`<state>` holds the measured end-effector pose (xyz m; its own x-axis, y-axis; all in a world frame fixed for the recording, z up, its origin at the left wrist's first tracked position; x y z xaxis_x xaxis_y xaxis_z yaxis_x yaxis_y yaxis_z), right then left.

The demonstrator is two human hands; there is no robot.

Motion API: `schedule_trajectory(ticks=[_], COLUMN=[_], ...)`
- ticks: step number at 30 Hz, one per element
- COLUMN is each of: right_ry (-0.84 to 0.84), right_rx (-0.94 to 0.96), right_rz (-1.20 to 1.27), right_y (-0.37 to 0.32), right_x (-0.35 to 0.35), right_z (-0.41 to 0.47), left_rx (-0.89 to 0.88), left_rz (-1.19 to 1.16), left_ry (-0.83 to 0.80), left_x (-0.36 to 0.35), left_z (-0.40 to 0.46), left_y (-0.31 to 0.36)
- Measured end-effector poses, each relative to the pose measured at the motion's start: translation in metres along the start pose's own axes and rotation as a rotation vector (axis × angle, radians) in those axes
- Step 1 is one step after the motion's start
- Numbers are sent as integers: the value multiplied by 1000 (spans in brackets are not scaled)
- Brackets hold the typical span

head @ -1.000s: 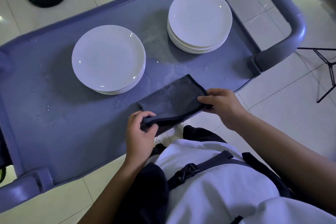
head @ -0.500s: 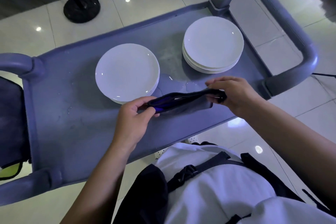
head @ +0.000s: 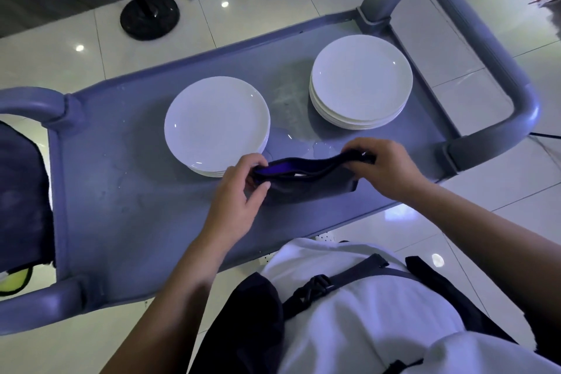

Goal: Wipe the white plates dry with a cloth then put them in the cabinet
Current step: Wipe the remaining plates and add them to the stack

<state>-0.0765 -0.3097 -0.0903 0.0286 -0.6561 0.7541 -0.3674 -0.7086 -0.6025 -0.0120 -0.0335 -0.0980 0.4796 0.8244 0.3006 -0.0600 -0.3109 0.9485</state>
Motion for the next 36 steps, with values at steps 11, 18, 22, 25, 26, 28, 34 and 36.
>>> schedule_trajectory(ticks=[11, 18, 22, 25, 26, 28, 34, 36], right_ry=[-177, -189, -189, -191, -188, -158, -158, -205], right_rx=[136, 107, 110, 98, 94, 87, 122, 130], right_rz=[-110, -159, -134, -148, -156, -157, 47, 108], right_y=[9, 23, 21, 22, 23, 22, 12, 8], right_x=[30, 18, 17, 17, 18, 21, 37, 35], right_z=[16, 9, 6, 8, 8, 6, -11, -18], left_rx=[-58, -89, -99, -129, -140, -126, -60, -34], left_rz=[146, 321, 330, 333, 316, 195, -210, -264], left_ry=[-43, -127, -90, -125, -137, -131, -30, 8], left_x=[14, -3, -9, -7, -5, 0, 7, 8], left_z=[9, 11, 13, 18, 17, 14, 2, 0], left_y=[10, -9, -14, -14, -11, 0, 23, 21])
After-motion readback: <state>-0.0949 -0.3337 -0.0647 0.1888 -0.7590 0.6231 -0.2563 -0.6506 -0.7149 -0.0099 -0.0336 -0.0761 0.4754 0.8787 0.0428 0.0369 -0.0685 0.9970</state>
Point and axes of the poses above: each hand's wrist, its own z-axis towards the middle knuckle, its own x-axis out of the back of the hand, y = z × x, the point moved 2 cm from there along z, towards the middle knuckle, and after that the axes turned 12 degrees about -z, right-handed, at the moved point
